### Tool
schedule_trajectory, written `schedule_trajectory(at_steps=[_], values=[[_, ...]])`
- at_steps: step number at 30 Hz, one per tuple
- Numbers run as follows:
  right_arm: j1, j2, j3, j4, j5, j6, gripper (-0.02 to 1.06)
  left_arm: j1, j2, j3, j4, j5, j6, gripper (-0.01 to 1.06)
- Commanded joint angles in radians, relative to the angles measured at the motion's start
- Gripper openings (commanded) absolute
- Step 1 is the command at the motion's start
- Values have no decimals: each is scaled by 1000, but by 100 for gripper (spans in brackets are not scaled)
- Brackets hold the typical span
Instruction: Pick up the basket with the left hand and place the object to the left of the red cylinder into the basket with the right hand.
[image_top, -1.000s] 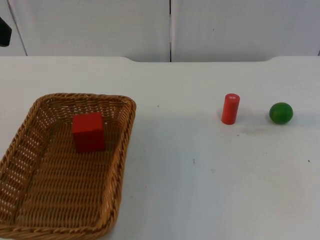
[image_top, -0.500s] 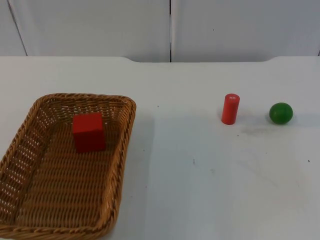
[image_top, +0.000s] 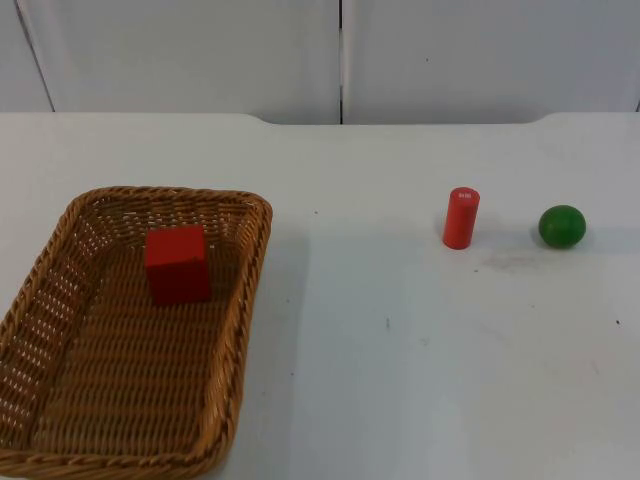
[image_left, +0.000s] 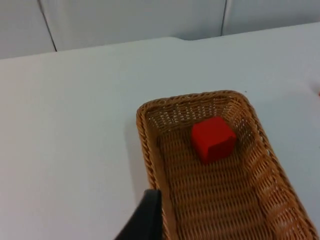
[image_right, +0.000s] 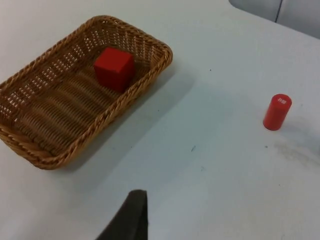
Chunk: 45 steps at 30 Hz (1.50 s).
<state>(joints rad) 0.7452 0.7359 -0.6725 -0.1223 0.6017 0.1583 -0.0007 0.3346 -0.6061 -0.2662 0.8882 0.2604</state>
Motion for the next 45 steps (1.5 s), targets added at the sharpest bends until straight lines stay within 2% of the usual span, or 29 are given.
schedule_trajectory(at_steps=[1,9,11,12,15,22,26,31,35,39,42,45], values=[[-6,-31,17,-8,-23,9,105,-17,-12,2,18,15,-27,92],[-6,-224,101,-8,26,16,105,-25,-104,2,25,48,-50,92],[-6,-286,106,-8,86,17,105,-35,-145,2,38,61,-78,92],[-6,-286,106,-8,86,17,105,-35,-145,2,38,61,-78,92],[-6,-378,107,-14,220,17,105,-37,-219,2,97,117,-139,92],[-6,-537,112,-52,350,36,105,-37,-335,3,221,184,-243,92],[-6,-610,127,-56,365,36,105,-35,-335,3,266,198,-292,92],[-6,-676,134,-51,365,36,105,-33,-335,24,276,202,-292,92],[-6,-709,134,-13,381,27,105,-33,-335,75,266,197,-292,92],[-6,-736,132,65,422,-56,105,-33,-335,111,260,185,-289,92],[-6,-736,134,76,466,-109,105,-33,-335,111,260,185,-284,92],[-6,-736,136,76,485,-113,105,-33,-335,111,260,185,-284,92]])
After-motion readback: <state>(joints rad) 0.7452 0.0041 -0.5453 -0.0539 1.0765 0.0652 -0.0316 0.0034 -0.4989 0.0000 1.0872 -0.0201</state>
